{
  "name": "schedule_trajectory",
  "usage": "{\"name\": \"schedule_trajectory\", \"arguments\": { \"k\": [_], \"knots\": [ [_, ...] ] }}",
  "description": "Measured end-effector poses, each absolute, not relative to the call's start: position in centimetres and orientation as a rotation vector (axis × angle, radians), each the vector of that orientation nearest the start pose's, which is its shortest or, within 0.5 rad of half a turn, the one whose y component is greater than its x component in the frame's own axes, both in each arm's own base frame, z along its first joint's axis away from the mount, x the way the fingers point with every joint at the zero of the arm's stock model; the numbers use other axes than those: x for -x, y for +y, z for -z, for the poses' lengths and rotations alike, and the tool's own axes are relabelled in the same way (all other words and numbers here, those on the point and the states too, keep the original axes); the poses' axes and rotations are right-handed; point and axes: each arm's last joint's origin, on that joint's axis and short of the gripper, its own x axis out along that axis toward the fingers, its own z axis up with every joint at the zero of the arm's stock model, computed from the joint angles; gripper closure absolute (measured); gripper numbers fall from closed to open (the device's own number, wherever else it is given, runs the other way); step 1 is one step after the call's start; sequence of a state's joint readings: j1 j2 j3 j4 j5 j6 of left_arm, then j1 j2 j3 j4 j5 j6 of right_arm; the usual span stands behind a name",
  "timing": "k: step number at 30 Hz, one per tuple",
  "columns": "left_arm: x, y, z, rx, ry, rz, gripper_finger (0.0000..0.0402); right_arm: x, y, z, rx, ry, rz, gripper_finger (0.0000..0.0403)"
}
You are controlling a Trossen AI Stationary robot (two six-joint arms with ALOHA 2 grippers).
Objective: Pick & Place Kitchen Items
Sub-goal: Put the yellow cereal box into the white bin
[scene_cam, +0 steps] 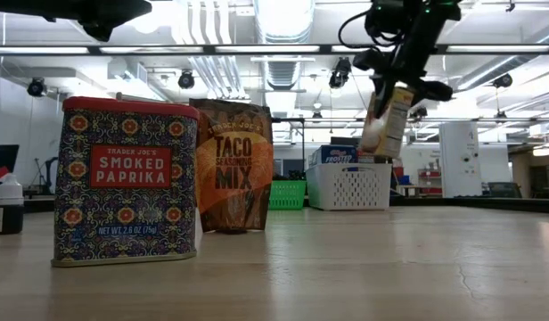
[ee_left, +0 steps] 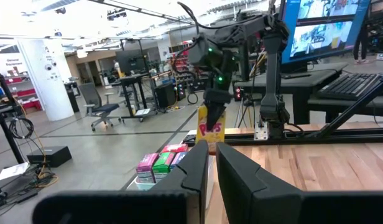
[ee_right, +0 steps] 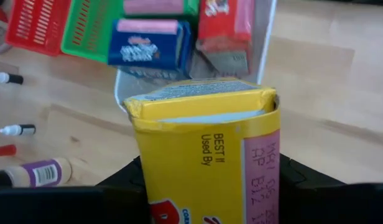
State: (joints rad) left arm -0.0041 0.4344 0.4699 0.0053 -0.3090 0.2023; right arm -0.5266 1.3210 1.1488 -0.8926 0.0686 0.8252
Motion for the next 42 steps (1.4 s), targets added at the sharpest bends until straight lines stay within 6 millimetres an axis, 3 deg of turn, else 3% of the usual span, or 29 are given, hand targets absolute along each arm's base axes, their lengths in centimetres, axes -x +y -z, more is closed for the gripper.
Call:
{"name": "schedule_trajectory", "arguments": {
  "k": [7, 13, 21, 32, 42],
  "knots": [
    [-11.9, 0.8, -28.7, -0.194, -0.01, -0.307, 0.0362, -23.2, -14.3, -29.2, -0.956, 0.846, 0.974, 0.0254],
    [-11.9, 0.8, -28.7, -0.194, -0.01, -0.308, 0.0362, -23.4, -15.1, -28.6, -0.964, 0.957, 1.021, 0.0236],
    [-11.8, 0.8, -28.7, -0.194, -0.01, -0.308, 0.0362, -23.8, -15.8, -28.7, -0.964, 0.941, 1.036, 0.0218],
    [-11.9, 0.8, -28.7, -0.194, -0.009, -0.308, 0.0362, -23.7, -17.2, -28.8, -0.987, 0.862, 1.055, 0.0243],
    [-11.9, 0.8, -28.7, -0.194, -0.009, -0.308, 0.0362, -24.7, -18.1, -27.3, -0.985, 0.892, 1.062, 0.024]
  ]
}}
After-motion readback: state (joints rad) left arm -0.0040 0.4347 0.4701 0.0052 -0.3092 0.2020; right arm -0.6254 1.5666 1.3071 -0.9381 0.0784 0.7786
